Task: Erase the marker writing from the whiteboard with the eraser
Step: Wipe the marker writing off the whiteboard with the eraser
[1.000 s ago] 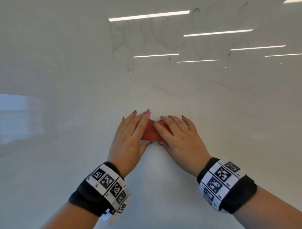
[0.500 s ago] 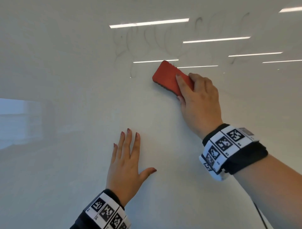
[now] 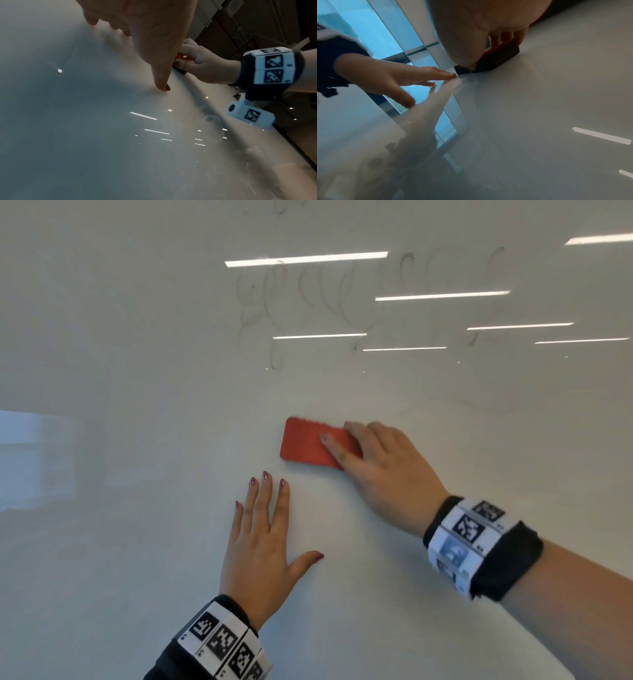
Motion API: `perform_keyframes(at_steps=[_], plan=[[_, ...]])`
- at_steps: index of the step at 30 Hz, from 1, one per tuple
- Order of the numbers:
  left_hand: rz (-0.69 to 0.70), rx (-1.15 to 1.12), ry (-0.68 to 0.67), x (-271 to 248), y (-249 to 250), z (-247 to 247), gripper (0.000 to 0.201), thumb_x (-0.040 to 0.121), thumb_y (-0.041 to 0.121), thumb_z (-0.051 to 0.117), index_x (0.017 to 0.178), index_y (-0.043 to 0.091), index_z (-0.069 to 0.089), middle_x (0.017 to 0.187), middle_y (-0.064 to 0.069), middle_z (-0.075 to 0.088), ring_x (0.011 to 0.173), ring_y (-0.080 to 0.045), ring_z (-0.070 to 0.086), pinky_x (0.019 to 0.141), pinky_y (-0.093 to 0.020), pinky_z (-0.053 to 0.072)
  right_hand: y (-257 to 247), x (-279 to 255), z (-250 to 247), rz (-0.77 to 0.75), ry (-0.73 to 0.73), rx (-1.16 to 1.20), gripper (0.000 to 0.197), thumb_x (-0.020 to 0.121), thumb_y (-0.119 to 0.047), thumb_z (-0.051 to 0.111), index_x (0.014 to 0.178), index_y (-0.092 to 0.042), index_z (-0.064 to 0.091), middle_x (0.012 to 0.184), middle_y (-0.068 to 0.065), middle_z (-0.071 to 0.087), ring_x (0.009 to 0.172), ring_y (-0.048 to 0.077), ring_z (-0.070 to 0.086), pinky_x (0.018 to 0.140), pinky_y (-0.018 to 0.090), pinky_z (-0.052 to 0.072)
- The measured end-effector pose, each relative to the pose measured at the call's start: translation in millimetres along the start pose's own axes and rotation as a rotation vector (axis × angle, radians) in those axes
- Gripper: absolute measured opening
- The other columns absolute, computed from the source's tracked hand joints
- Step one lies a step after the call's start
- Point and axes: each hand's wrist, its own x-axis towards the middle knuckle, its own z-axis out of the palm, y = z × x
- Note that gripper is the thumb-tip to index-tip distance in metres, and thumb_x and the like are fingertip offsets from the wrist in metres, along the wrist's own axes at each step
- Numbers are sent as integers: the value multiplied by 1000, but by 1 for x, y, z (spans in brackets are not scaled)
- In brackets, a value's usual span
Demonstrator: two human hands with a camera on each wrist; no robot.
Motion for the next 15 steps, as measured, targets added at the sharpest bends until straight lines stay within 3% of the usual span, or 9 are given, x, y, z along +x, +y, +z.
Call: perform_keyframes(at_steps=[3,6,10,12,15], plan=[[0,-29,16,1,0,0,103,76,78,35,151,13,5,158,-8,-1,146,-23,-2,116,-42,10,34,25,-11,129,16,-5,54,85,-20,63,136,-11,49,120,24,54,97,40,52,80,46,45],[-11,-50,14,2,1,0,104,76,79,34,151,15,1,158,-5,-5,145,-21,-6,116,-43,11,59,41,-25,338,-6,-16,55,89,-28,56,140,-12,43,120,24,50,102,42,48,82,48,44],[-11,-50,12,2,1,0,105,76,78,37,151,14,2,158,-4,-5,145,-21,-5,115,-43,10,38,54,-24,603,-10,-14,59,92,-33,51,144,-15,33,118,21,45,102,37,44,80,44,39],[-3,-44,17,1,0,0,104,77,78,38,151,13,4,158,-5,-2,146,-22,-3,115,-42,9,6,54,-18,545,-3,24,58,88,-32,57,141,-13,39,111,20,49,94,36,46,75,42,40],[-5,-46,22,0,0,1,103,77,78,38,151,12,9,158,-8,3,146,-23,1,113,-43,11,-36,35,-5,278,-17,46,57,82,-25,65,135,-12,47,106,17,53,85,32,48,70,40,40]])
